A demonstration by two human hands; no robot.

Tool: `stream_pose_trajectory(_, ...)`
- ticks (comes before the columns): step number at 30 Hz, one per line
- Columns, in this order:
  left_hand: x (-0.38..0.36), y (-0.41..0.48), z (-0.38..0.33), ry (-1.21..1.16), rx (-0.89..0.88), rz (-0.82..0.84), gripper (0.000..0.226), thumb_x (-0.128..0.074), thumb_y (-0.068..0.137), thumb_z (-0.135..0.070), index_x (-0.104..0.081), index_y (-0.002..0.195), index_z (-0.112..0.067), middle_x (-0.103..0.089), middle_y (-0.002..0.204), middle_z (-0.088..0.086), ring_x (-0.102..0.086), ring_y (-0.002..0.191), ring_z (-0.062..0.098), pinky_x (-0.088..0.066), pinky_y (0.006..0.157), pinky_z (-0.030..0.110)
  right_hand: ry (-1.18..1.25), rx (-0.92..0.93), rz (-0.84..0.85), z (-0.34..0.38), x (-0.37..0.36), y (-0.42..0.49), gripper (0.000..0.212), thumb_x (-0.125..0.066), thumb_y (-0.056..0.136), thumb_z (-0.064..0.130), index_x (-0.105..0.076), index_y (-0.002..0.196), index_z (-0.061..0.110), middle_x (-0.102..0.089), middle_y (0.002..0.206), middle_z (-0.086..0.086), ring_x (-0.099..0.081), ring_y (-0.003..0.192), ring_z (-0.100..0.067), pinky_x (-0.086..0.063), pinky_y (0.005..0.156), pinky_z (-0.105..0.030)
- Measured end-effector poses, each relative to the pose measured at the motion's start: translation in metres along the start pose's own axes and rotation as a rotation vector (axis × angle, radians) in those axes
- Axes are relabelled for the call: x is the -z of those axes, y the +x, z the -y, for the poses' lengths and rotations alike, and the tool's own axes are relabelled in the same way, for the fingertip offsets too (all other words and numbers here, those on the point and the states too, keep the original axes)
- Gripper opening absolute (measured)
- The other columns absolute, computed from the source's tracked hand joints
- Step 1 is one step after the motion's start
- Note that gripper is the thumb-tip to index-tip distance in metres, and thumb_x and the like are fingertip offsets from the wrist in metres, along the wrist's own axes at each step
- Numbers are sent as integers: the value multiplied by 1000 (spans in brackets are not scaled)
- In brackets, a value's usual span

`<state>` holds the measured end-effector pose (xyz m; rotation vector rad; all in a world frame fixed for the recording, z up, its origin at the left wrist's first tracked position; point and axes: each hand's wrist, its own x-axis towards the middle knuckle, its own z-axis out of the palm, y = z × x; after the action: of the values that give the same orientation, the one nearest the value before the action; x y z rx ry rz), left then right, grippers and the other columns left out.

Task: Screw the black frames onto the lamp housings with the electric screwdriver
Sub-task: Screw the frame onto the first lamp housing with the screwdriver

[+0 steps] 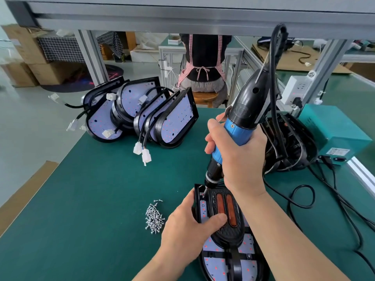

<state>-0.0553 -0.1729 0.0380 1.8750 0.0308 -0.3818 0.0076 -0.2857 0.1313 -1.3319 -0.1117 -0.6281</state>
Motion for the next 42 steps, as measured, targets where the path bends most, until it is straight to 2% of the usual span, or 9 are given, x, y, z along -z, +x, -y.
stream_pose_trajectory(10, -2, 1, 3, -99, 3, 8, 58, -76, 59, -59, -65, 113, -41, -76, 99, -17, -72, 98, 12, -55, 94, 43, 12, -13, 145, -8, 1, 1, 17, -68, 84, 7, -53, 76, 10, -58, 57, -3, -54, 44, -16, -46, 51, -25)
stream_pose_trajectory(15, 5, 1, 0, -89, -10, 75, 52, -78, 63, -54, -66, 112, -41, -76, 101, -15, -72, 98, 12, -54, 96, 42, 61, -97, 350, 1, 3, 3, 13, -68, 83, 7, -63, 80, 20, -59, 58, -8, -54, 48, -19, -49, 59, -31)
stream_pose_trajectory(19, 10, -1, -5, -85, -22, 152, 48, -79, 68, -49, -66, 113, -41, -76, 104, -14, -72, 99, 10, -54, 98, 41, 49, -36, 416, 18, 5, 0, 13, -72, 80, 14, -65, 72, 22, -59, 56, -6, -58, 59, -20, -50, 68, -32)
stream_pose_trajectory(25, 10, -10, -1, 20, -76, 113, 43, -75, 71, -52, -66, 112, -43, -76, 100, -18, -72, 95, 5, -55, 95, 37, 329, 44, 261, 72, 32, 10, 16, -72, 80, 8, -69, 83, 23, -62, 71, -2, -55, 52, -16, -47, 52, -26)
stream_pose_trajectory(30, 8, -14, 1, 194, -146, 25, 30, -73, 82, -53, -64, 111, -47, -73, 95, -28, -66, 89, -10, -48, 75, 9, 363, 103, 10, 91, 60, -9, 14, -70, 83, 13, -68, 78, 26, -59, 67, 1, -54, 51, -13, -45, 53, -25)
stream_pose_trajectory(34, 10, -15, -1, 321, -199, -12, 25, -69, 84, -57, -68, 102, -41, -73, 92, -15, -66, 89, 1, -54, 84, 26, 316, 88, -193, 83, 70, -34, 12, -69, 81, 13, -65, 76, 24, -55, 65, -2, -50, 50, -17, -43, 55, -27)
stream_pose_trajectory(38, 22, -17, -3, 455, -202, -101, 50, -54, 91, -63, -65, 115, -20, -68, 90, 5, -63, 82, 22, -51, 83, 35, 316, 55, -304, 77, 73, -47, 15, -66, 84, 8, -61, 78, 20, -54, 65, -3, -49, 52, -18, -44, 56, -28)
stream_pose_trajectory(40, 36, -15, -3, 438, -207, -246, 41, -52, 95, -51, -67, 91, -13, -65, 78, 13, -61, 75, 33, -54, 77, 41, 309, 51, -330, 76, 74, -51, 12, -67, 84, 9, -60, 80, 18, -55, 66, -4, -50, 52, -19, -45, 57, -29)
stream_pose_trajectory(42, 57, -6, -1, 523, -199, -394, 25, -56, 95, -30, -64, 79, -12, -65, 72, 6, -62, 79, 33, -54, 73, 41, 308, 51, -354, 76, 74, -55, 11, -67, 84, 11, -59, 81, 17, -55, 66, -4, -50, 53, -19, -45, 59, -30)
